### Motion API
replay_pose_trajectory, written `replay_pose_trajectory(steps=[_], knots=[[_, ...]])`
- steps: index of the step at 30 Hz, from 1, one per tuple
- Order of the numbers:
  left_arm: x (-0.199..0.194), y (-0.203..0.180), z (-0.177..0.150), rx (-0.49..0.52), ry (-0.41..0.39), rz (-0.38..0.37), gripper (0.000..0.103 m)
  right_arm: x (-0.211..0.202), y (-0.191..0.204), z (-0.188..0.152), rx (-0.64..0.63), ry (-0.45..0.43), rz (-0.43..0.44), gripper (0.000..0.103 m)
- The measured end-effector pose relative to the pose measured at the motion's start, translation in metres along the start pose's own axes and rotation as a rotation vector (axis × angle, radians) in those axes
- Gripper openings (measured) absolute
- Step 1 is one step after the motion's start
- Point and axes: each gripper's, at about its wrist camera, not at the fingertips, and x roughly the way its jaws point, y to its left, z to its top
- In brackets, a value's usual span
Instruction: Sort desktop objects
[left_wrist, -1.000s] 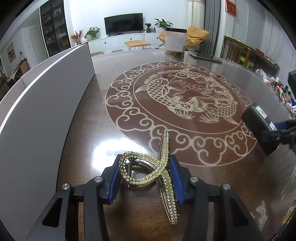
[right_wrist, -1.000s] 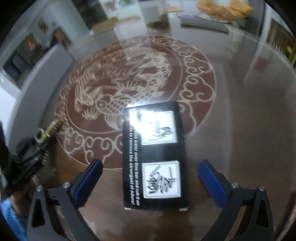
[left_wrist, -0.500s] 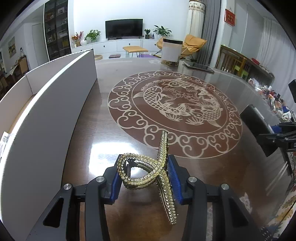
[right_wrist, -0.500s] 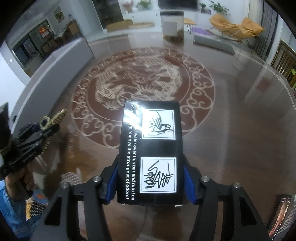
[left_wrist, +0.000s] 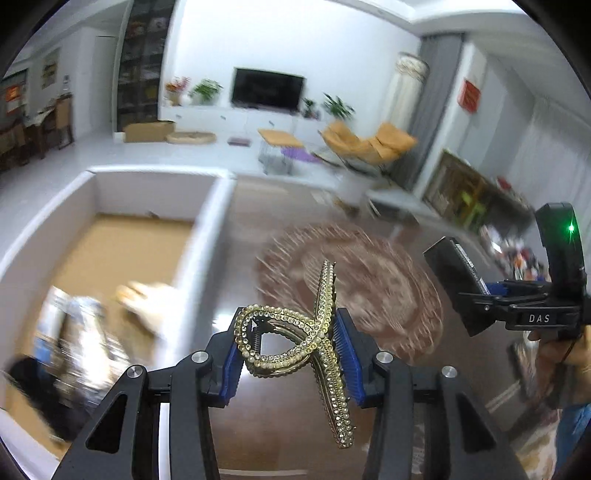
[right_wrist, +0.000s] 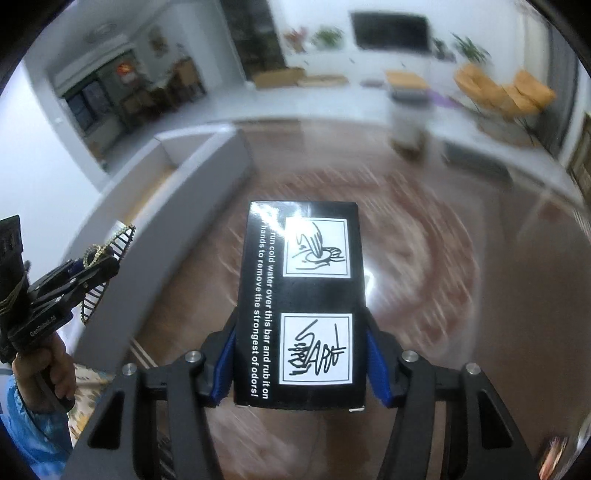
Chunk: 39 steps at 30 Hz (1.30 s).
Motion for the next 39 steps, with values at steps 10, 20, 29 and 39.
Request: replay_pose_trajectory(steps=[10,20,29,39], knots=[[-0.038,0.162,0.029,-0.136,0.045,0.277,0.046,0.045,0.187,0.101,-0.239,-0.075,0.216,0.059],[-0.017,0.238,-0.011,-0.246,0.213,0.366,0.046,0.166,0.297,0.065,-0.406,0.191,0.239,0.06],[-0.03,0.223,-0.018,-0.235,0.128,0.473,0.086,0.158,0.291,0.061,-0.424,0.15,0.205,0.103],[-0.053,0.178,-0.014,-0.217,0.01,0.492,0.099,0.13,0.255,0.075,-0.395,0.106,0.128,0.103]])
